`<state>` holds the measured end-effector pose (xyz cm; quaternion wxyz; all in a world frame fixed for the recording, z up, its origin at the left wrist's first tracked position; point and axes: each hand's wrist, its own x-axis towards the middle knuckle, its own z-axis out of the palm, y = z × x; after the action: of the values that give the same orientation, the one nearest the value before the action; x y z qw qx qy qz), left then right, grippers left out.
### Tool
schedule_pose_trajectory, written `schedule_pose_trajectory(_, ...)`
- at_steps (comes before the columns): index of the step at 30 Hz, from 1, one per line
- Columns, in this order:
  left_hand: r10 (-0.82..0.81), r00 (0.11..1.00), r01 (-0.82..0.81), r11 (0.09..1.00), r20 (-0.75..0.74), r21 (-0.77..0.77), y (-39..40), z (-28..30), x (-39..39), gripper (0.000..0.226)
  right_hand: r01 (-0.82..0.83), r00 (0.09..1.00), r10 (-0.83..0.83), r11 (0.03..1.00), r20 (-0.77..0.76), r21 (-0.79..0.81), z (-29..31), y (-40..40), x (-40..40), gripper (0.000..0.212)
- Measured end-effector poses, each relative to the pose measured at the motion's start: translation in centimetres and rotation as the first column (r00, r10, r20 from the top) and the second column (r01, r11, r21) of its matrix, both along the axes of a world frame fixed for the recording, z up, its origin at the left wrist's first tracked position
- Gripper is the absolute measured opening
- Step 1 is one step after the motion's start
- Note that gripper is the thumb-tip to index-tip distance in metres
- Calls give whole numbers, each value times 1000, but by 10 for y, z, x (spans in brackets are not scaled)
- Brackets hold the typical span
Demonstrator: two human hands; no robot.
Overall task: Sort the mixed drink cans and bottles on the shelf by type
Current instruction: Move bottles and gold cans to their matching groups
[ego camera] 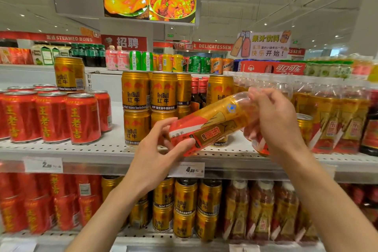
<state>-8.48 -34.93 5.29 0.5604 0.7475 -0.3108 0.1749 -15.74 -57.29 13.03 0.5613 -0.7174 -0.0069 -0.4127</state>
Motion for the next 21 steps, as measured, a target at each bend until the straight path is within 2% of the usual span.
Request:
schedule_pose_trajectory(4, -112, 993, 106, 987, -40, -118, 4, -3, -10, 66, 4, 1000, 0, 992, -26, 123, -19, 5, -12, 28)
schedule_pose_trajectory(9, -210, 976, 195, 965, -65, -177, 5, -13, -19, 58, 45, 997, -30, 971, -69, 233, -44, 11, -29, 24)
schedule_pose_trajectory(15, -271, 959, 258, 955, -80, -148, -11, -26, -26, 52, 144, 981, -90, 932, -174, 333, -70, 7, -58, 24)
schedule_pose_trajectory(18, -279, 956, 269, 956, -90, -115, -27, -31, -31, 47, 171, 971, -100, 926, -218, 338, -80, -5, -75, 32)
schedule_pose_trajectory(21, -271, 958, 264, 961, -91, -83, -51, -32, -38, 53, 188, 967, -111, 918, -230, 349, -86, -28, -88, 35)
